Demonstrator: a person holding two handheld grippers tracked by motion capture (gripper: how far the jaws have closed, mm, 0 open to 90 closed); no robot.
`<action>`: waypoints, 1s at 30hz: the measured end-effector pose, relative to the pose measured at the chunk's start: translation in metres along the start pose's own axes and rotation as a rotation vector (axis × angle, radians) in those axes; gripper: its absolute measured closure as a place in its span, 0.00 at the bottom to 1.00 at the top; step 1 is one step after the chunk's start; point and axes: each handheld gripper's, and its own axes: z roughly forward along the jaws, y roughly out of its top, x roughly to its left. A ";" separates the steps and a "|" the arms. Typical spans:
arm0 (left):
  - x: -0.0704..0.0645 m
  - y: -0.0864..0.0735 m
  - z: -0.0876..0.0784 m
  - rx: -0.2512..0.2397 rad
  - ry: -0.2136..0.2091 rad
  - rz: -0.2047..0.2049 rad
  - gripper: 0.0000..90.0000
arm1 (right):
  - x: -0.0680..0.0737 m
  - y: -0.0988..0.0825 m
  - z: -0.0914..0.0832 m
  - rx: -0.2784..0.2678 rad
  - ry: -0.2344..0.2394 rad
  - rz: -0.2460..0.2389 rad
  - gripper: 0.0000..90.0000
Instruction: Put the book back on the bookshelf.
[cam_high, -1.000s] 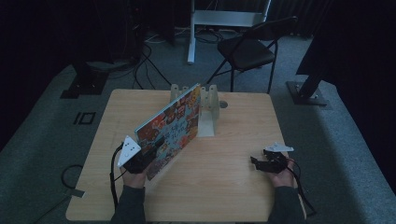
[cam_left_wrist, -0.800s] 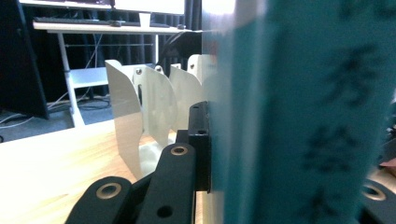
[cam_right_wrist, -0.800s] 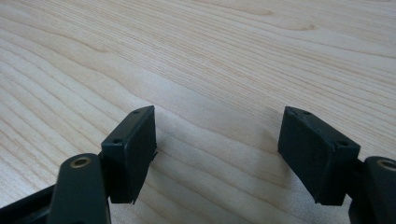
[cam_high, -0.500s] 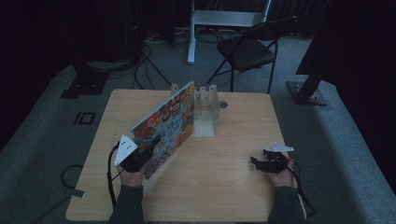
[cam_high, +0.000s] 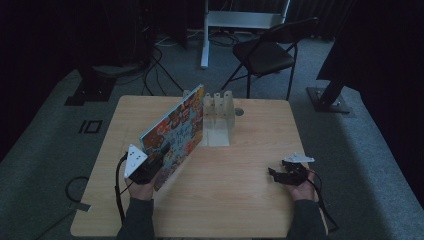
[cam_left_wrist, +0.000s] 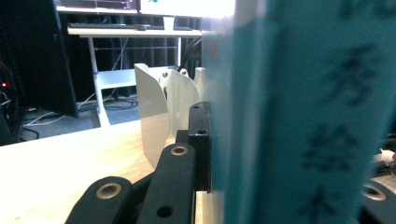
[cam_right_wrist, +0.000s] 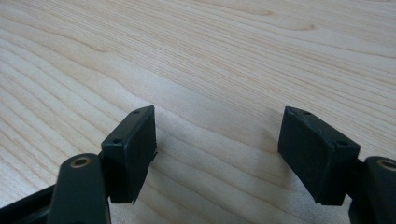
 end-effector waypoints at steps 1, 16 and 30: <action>0.000 0.000 0.000 -0.001 0.001 -0.001 0.90 | 0.000 0.000 0.000 0.000 0.000 0.000 0.30; -0.001 -0.002 0.002 0.006 0.033 0.005 0.90 | 0.000 0.000 0.000 0.000 0.000 0.000 0.30; -0.003 -0.002 0.010 0.010 0.071 0.008 0.90 | 0.000 0.000 0.000 0.000 0.000 0.000 0.30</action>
